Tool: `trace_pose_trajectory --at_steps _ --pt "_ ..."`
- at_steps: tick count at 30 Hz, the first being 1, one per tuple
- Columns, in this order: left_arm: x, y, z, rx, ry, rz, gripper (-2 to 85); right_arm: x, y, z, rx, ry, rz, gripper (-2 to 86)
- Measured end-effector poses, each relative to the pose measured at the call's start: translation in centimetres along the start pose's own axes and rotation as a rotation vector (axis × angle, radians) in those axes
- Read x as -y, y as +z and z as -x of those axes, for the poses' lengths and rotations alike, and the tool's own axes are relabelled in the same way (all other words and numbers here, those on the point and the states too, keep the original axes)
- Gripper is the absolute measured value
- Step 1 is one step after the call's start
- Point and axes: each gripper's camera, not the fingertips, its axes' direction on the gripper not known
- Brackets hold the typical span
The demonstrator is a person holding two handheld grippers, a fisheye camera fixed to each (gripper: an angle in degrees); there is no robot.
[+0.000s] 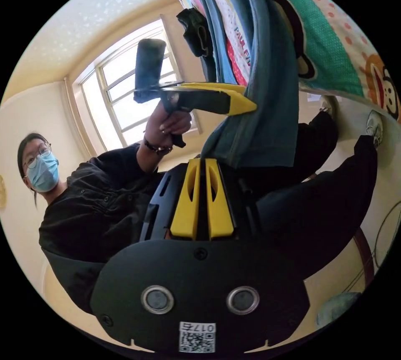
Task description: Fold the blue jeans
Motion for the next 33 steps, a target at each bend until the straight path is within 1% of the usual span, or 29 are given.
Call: trace_pose_trajectory --at_steps 2,5,8,10,12,14,16,19,22,26,28,29,31,33 --pt "-0.1 0.4 1.2 -0.127 -0.031 -0.023 4.0 -0.4 0.4 0.0 -0.023 0.009 0.023 2.3" --pt "-0.3 0.7 2.3 -0.191 -0.022 -0.048 3.8 -1.0 -0.7 0.0 -0.006 0.037 0.027 2.3" --pt "-1.0 0.9 2.6 -0.245 -0.01 -0.081 3.7 -1.2 -4.0 1.5 -0.026 0.013 -0.135 2.5" --pt "-1.3 1.1 3.0 -0.317 -0.013 -0.093 3.7 -0.2 -6.9 2.7 -0.029 0.003 -0.32 4.1" --pt "-2.0 1.3 3.6 -0.394 -0.036 -0.134 3.6 1.2 -8.3 3.3 -0.035 0.023 -0.444 6.2" --pt "-2.4 1.4 3.7 -0.416 -0.049 -0.159 3.6 3.2 -8.2 3.8 -0.047 0.022 -0.46 6.9" --pt "-2.6 1.7 3.7 -0.404 -0.057 -0.172 3.6 6.1 -5.9 4.0 -0.034 0.032 -0.336 7.1" --pt "-2.9 2.3 3.3 -0.383 -0.06 -0.184 3.7 7.9 -2.7 4.6 -0.092 0.049 -0.204 6.2" --pt "-3.5 2.8 3.6 -0.403 -0.078 -0.205 4.0 7.6 -1.3 5.8 -0.054 0.042 -0.222 3.3" --pt "-7.6 1.8 5.0 -0.427 -0.167 -0.398 5.9 6.9 0.2 7.2 0.058 0.065 -0.256 2.0" --pt "-9.7 1.1 4.8 -0.388 -0.183 -0.48 7.7 6.7 2.1 8.5 0.108 0.053 -0.246 1.5" --pt "-11.1 0.4 4.0 -0.327 -0.181 -0.53 9.0 6.7 2.6 8.7 0.111 0.055 -0.245 1.5" --pt "-13.2 -0.5 2.7 -0.223 -0.184 -0.601 10.5 6.9 4.5 9.6 0.036 0.103 -0.242 1.3" --pt "-15.0 -1.3 0.6 -0.12 -0.141 -0.677 11.7 7.3 5.7 10.6 -0.019 0.116 -0.24 1.2"
